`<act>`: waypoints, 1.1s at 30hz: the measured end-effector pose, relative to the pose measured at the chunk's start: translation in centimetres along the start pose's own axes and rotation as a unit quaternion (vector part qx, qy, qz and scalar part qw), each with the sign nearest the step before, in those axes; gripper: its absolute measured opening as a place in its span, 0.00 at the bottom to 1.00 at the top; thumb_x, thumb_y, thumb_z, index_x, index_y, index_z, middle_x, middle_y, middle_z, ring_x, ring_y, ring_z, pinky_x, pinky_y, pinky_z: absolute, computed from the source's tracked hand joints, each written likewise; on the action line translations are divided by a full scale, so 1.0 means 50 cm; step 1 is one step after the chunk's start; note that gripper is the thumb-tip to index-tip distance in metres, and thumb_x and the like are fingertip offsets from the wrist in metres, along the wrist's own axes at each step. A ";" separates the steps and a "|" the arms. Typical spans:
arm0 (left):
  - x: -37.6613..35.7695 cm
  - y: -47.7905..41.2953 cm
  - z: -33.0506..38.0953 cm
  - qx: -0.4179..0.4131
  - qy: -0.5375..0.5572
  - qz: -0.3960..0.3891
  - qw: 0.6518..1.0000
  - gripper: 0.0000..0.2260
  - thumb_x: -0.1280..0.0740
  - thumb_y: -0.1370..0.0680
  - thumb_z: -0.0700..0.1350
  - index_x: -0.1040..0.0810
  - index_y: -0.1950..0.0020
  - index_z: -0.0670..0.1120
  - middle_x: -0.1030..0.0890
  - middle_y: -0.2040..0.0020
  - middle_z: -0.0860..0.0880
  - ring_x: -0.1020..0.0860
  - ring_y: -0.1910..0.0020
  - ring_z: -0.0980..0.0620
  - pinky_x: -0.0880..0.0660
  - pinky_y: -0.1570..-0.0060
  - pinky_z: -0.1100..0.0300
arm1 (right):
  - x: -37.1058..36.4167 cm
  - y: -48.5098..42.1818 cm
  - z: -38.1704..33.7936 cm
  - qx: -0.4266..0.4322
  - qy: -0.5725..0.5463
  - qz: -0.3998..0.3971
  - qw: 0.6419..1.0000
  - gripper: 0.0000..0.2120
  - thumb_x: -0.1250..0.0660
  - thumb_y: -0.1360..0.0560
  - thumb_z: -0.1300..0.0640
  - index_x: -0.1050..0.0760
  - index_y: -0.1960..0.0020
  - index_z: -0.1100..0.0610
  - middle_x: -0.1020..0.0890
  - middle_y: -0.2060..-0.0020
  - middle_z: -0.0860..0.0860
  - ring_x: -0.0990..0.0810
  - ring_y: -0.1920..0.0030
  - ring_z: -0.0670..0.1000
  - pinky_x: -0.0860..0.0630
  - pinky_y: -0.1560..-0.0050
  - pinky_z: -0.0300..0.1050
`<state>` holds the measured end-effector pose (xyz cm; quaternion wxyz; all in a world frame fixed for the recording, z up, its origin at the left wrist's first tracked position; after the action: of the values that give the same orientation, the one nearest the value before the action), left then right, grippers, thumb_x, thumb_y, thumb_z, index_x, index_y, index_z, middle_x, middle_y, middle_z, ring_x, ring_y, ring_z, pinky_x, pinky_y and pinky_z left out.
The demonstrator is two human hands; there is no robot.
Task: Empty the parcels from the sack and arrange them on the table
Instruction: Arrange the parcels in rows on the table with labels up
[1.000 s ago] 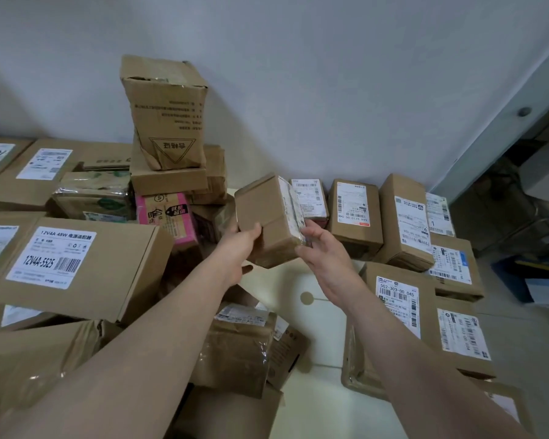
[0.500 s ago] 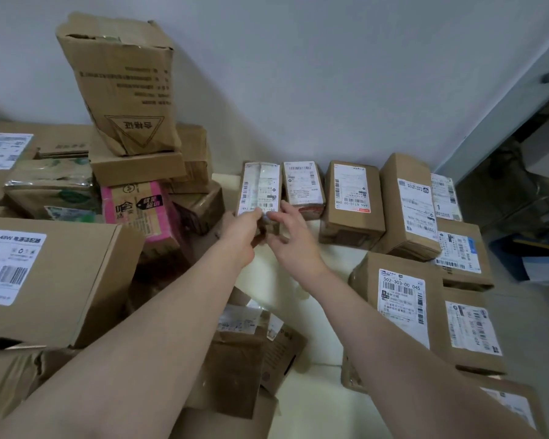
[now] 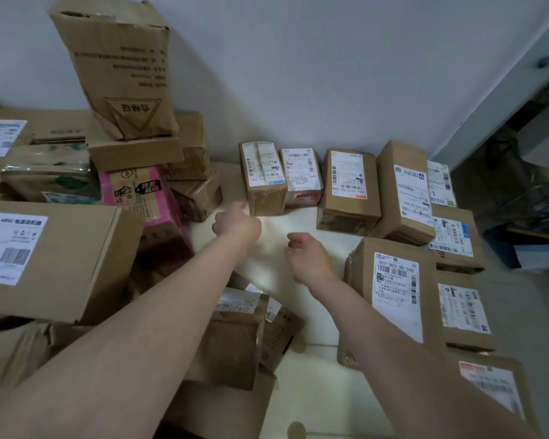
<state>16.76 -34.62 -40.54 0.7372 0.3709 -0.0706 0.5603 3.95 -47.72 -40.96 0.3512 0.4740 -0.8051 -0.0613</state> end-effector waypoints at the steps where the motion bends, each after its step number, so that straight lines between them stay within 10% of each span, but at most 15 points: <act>1: 0.006 0.018 -0.011 0.002 -0.055 -0.015 0.998 0.25 0.36 0.23 0.44 0.33 0.26 0.51 0.31 0.29 0.43 0.31 0.33 0.41 0.31 0.34 0.52 | -0.010 0.021 0.008 -0.022 0.022 -0.030 0.999 0.20 0.38 0.22 0.58 0.29 0.31 0.56 0.23 0.36 0.53 0.23 0.39 0.55 0.24 0.38 0.53; 9: 0.059 0.150 -0.076 -0.020 -0.413 -0.139 0.900 0.17 0.37 0.21 0.51 0.25 0.38 0.41 0.23 0.43 0.46 0.24 0.42 0.45 0.28 0.49 0.58 | -0.073 0.202 0.067 -0.062 0.288 -0.172 0.940 0.23 0.39 0.23 0.60 0.36 0.28 0.60 0.27 0.35 0.57 0.27 0.35 0.59 0.25 0.42 0.46; 17: 0.078 0.230 -0.121 -0.054 -0.452 -0.136 0.880 0.22 0.39 0.23 0.55 0.24 0.35 0.43 0.22 0.43 0.48 0.24 0.49 0.48 0.30 0.58 0.60 | -0.058 0.276 0.111 -0.081 0.184 -0.079 0.976 0.04 0.40 0.30 0.61 0.27 0.57 0.56 0.21 0.58 0.54 0.21 0.49 0.59 0.22 0.51 0.47; 26: 0.083 0.292 -0.104 -0.055 -0.379 -0.068 0.921 0.19 0.37 0.22 0.47 0.28 0.31 0.46 0.25 0.34 0.46 0.25 0.38 0.46 0.29 0.49 0.57 | 0.073 0.304 0.075 -0.042 0.029 0.075 0.996 0.17 0.34 0.23 0.52 0.30 0.38 0.59 0.21 0.46 0.56 0.22 0.48 0.56 0.24 0.53 0.47; 33: 0.083 0.318 -0.106 -0.040 -0.391 -0.045 0.918 0.23 0.36 0.22 0.51 0.30 0.28 0.48 0.28 0.31 0.46 0.27 0.35 0.44 0.28 0.44 0.53 | 0.083 0.360 0.009 0.158 0.295 0.221 0.916 0.19 0.26 0.34 0.58 0.29 0.47 0.60 0.26 0.48 0.55 0.26 0.47 0.56 0.23 0.53 0.47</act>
<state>2.63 -26.54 -34.72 0.6897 0.5334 -0.3591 0.3330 -10.57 -41.39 -31.41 0.4976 0.3300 -0.7485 0.2883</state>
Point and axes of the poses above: each hand's wrist, its own y-axis away from the middle knuckle, its own x-axis out of the back of the hand, z = x × y, the point moved 9 cm from there along -y, towards the middle knuckle
